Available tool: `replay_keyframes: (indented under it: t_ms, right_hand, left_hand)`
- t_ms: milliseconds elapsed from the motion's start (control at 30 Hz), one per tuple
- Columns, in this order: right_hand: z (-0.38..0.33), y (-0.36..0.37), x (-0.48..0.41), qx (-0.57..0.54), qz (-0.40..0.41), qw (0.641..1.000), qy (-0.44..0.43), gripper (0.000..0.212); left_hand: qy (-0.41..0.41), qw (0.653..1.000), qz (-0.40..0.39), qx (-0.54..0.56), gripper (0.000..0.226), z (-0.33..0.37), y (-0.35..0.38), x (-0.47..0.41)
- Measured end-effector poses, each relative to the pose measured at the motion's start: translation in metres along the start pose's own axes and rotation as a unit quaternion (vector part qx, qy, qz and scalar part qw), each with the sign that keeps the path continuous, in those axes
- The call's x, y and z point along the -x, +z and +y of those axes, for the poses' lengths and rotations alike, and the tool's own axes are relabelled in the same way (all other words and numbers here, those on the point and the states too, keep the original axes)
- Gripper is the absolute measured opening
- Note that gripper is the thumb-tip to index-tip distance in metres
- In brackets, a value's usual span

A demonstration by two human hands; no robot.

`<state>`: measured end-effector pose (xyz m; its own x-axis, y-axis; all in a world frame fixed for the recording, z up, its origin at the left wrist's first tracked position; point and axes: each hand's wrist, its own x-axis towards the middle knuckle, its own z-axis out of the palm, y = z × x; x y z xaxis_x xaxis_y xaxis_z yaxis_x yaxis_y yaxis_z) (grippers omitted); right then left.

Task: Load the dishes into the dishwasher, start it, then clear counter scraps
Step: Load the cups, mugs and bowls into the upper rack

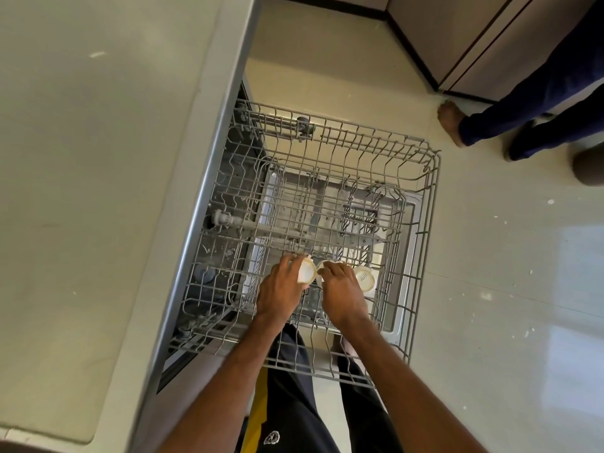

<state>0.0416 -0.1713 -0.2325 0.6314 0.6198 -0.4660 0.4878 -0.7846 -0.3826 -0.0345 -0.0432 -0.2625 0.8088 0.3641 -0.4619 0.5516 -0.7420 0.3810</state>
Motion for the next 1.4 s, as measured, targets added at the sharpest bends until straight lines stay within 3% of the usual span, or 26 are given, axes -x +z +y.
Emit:
replay_keyframes:
  t_ms: [167,400,667,1100,1300,1400]
  right_hand:
    - [0.005,0.006,0.003,0.04,0.005,0.999,-0.021,0.049]
    - [0.002,0.009,-0.004,0.042,-0.016,0.999,-0.031,0.061]
    - [-0.006,0.002,-0.009,0.026,-0.064,0.998,-0.001,0.068]
    - [-0.009,0.008,-0.005,-0.026,-0.067,0.997,0.028,0.076]
    - [-0.015,0.011,-0.005,-0.023,-0.048,0.998,0.042,0.073]
    - [-0.014,0.012,-0.004,0.007,-0.036,0.999,0.034,0.075]
  left_hand:
    - [-0.063,0.993,0.026,0.1,0.058,-0.006,0.0,-0.004]
    - [-0.116,0.975,-0.085,0.169,0.049,-0.019,0.01,-0.018]
    - [-0.142,0.931,-0.122,0.314,0.04,-0.027,0.019,-0.025]
    - [-0.096,0.957,-0.012,0.275,0.036,-0.019,0.013,-0.013]
    - [-0.068,0.974,-0.031,0.215,0.041,-0.02,0.0,-0.011]
    - [-0.07,0.983,0.008,0.171,0.043,-0.017,-0.008,-0.006]
